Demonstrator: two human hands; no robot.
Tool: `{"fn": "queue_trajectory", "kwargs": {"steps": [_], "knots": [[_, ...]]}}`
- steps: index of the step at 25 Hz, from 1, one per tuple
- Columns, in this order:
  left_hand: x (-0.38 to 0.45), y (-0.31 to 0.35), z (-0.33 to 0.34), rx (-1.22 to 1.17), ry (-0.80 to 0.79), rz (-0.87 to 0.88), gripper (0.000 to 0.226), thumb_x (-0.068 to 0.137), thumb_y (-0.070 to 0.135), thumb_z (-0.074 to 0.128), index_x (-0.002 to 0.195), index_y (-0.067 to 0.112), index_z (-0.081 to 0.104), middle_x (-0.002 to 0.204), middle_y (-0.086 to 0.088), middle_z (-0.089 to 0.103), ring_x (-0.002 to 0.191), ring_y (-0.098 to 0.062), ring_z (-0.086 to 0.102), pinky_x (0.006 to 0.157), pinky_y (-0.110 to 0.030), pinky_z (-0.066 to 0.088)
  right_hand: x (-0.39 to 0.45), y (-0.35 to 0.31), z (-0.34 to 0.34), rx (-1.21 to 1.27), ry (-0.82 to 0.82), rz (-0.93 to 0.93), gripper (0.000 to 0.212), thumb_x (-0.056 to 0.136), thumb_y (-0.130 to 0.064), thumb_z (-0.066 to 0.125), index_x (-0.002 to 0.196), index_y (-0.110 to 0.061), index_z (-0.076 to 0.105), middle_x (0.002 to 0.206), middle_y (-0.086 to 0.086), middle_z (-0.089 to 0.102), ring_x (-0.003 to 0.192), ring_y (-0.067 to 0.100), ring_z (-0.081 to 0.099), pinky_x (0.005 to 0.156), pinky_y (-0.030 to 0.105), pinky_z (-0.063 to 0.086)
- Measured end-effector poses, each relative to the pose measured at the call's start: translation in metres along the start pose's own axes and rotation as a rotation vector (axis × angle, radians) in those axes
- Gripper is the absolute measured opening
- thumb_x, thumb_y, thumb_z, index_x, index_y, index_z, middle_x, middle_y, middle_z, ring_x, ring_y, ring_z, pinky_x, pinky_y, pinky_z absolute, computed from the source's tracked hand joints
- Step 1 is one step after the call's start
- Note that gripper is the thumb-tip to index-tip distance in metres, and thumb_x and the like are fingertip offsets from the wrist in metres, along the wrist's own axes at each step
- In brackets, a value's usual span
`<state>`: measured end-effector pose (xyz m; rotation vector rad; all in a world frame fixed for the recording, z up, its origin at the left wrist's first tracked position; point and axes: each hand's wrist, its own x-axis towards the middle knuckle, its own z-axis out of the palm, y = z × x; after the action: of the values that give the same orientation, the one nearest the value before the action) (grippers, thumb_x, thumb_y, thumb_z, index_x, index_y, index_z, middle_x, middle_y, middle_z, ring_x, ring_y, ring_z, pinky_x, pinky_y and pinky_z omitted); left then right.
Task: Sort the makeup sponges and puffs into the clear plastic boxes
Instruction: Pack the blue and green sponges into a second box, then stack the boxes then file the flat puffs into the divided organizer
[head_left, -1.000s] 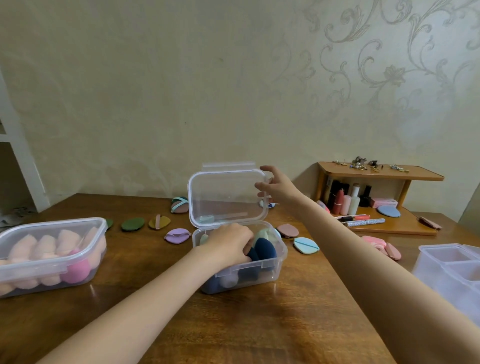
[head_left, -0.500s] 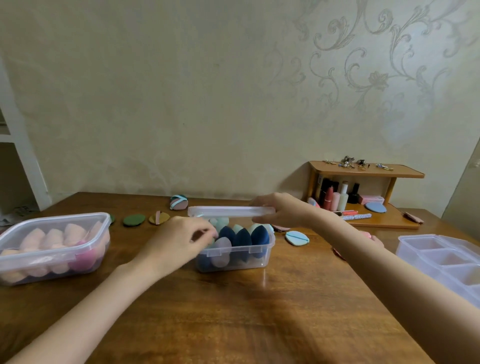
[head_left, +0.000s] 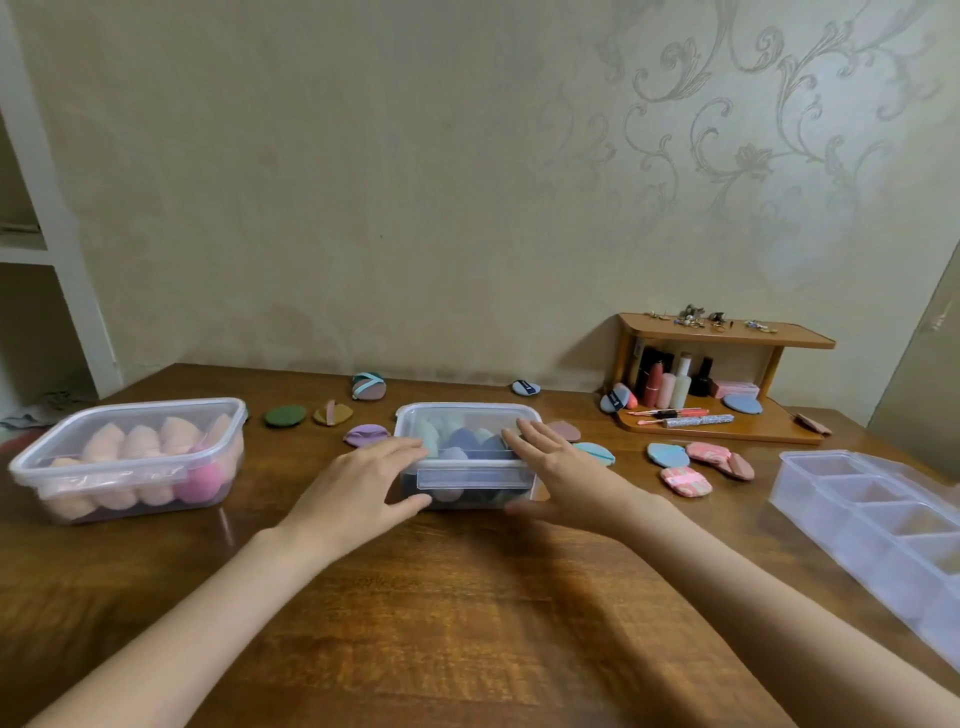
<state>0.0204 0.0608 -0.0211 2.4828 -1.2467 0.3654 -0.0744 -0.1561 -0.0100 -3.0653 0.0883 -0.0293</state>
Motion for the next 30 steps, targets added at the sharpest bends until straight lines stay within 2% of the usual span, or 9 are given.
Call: {"fn": "queue_trajectory", "kwargs": {"steps": [3,7,11,14,17,20,22,27,30], "knots": [[0.007,0.001,-0.002,-0.021,0.047,-0.024,0.048,0.086,0.042,0.059,0.13,0.023,0.054,0.136,0.008,0.054,0.125,-0.007,0.049,0.099,-0.024,0.041,0.003,-0.002,-0.009,0.059,0.019,0.026,0.07,0.09,-0.05,0.048,0.149,-0.025,0.018,0.159,0.003,0.011,0.146,0.021,0.015,0.116,0.039,0.021],[0.012,0.011,0.002,0.134,0.086,-0.024,0.029,0.087,0.038,0.06,0.11,0.022,0.058,0.115,0.005,0.06,0.097,-0.013,0.061,0.075,-0.022,0.052,0.001,-0.005,-0.011,-0.049,0.108,-0.006,0.062,0.092,-0.039,0.051,0.147,-0.024,0.027,0.156,0.004,0.025,0.139,0.022,0.034,0.109,0.035,0.036],[0.008,0.017,0.008,0.314,0.136,-0.016,0.028,0.08,0.036,0.071,0.098,0.018,0.061,0.094,0.002,0.062,0.072,-0.013,0.065,0.051,-0.019,0.047,0.002,-0.005,0.002,-0.021,0.225,-0.014,0.061,0.092,-0.035,0.053,0.146,-0.023,0.028,0.154,0.002,0.029,0.14,0.02,0.03,0.11,0.034,0.035],[0.009,0.018,0.009,0.308,0.133,-0.008,0.03,0.089,0.035,0.058,0.114,0.018,0.053,0.113,0.001,0.056,0.092,-0.013,0.062,0.064,-0.02,0.051,0.001,-0.004,0.017,0.079,0.258,0.094,0.062,0.089,-0.035,0.057,0.145,-0.034,0.029,0.158,0.004,0.011,0.145,0.027,0.011,0.114,0.044,0.027],[0.007,0.013,0.004,0.236,0.2,0.0,0.031,0.09,0.031,0.058,0.117,0.016,0.052,0.121,0.0,0.053,0.109,-0.013,0.053,0.073,-0.019,0.049,-0.001,-0.011,0.024,0.283,0.311,0.148,0.065,0.086,-0.023,0.064,0.141,-0.039,0.033,0.158,0.007,0.01,0.142,0.029,0.027,0.11,0.044,0.036],[-0.001,-0.007,-0.03,0.279,0.279,-0.013,0.027,0.073,0.022,0.077,0.091,0.012,0.06,0.096,-0.006,0.061,0.087,-0.022,0.06,0.061,-0.027,0.047,0.015,-0.042,0.009,0.438,0.535,0.045,0.061,0.083,-0.018,0.068,0.136,-0.033,0.044,0.154,0.009,0.022,0.134,0.025,0.04,0.107,0.039,0.039],[-0.012,-0.032,-0.059,0.396,0.337,-0.1,0.028,0.066,0.016,0.081,0.081,0.01,0.058,0.085,-0.011,0.061,0.078,-0.033,0.06,0.064,-0.037,0.048,0.039,-0.08,-0.008,0.509,0.602,-0.021,0.06,0.08,-0.013,0.07,0.134,-0.028,0.049,0.149,0.011,0.025,0.128,0.026,0.046,0.107,0.033,0.039],[-0.066,-0.101,-0.115,0.53,0.397,-0.419,0.024,0.076,0.015,0.072,0.089,0.001,0.057,0.09,-0.019,0.057,0.086,-0.04,0.057,0.072,-0.046,0.043,0.106,-0.193,-0.023,0.578,0.582,-0.166,0.041,0.086,-0.005,0.059,0.127,-0.011,0.055,0.127,0.014,0.034,0.108,0.031,0.053,0.102,0.033,0.044],[-0.086,-0.128,-0.113,0.603,0.289,-0.537,0.032,0.072,0.009,0.076,0.093,-0.007,0.057,0.091,-0.026,0.057,0.085,-0.045,0.057,0.07,-0.05,0.047,0.12,-0.234,-0.019,0.462,0.326,-0.326,0.039,0.085,0.005,0.051,0.123,-0.004,0.058,0.129,0.017,0.038,0.113,0.034,0.052,0.102,0.036,0.042]]}}
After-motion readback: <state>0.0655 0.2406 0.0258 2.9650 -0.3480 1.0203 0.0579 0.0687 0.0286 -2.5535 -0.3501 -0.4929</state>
